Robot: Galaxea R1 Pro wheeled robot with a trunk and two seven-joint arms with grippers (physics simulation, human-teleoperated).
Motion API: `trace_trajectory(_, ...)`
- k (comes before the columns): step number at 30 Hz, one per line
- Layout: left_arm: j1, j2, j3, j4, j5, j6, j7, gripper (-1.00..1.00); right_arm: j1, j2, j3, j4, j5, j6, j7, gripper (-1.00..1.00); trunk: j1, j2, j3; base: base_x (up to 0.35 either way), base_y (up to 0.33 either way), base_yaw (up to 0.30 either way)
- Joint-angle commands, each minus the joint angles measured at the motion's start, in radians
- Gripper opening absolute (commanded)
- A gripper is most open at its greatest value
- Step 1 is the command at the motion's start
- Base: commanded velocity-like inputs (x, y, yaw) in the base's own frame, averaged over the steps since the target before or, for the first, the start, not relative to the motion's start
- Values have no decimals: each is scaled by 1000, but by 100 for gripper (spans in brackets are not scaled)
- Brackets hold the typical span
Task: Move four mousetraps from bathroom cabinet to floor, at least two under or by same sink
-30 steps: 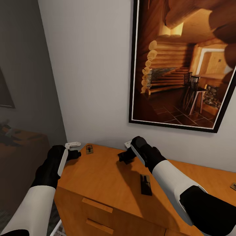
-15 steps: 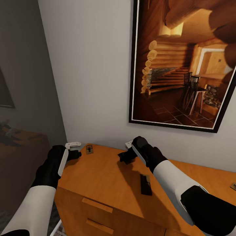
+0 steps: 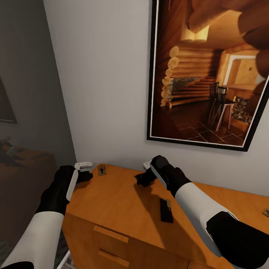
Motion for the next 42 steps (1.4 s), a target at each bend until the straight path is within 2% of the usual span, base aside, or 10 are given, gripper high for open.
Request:
trace_trajectory(1, -1, -1, 1, -1, 1, 4, 3, 100, -1, -1, 4, 1, -10, 4, -6, 100, 0, -1, -1, 0, 0, 0)
trace_trajectory(41, -1, -1, 1, -1, 1, 4, 3, 100, -1, 0, 3, 39, -13, 4, -4, 100, 0, -1, -1, 0, 0, 0)
trace_trajectory(42, -1, -1, 1, -1, 1, 4, 3, 100, -1, 0, 3, 44, -13, 4, -4, -100, 0, -1, -1, 0, 0, 0)
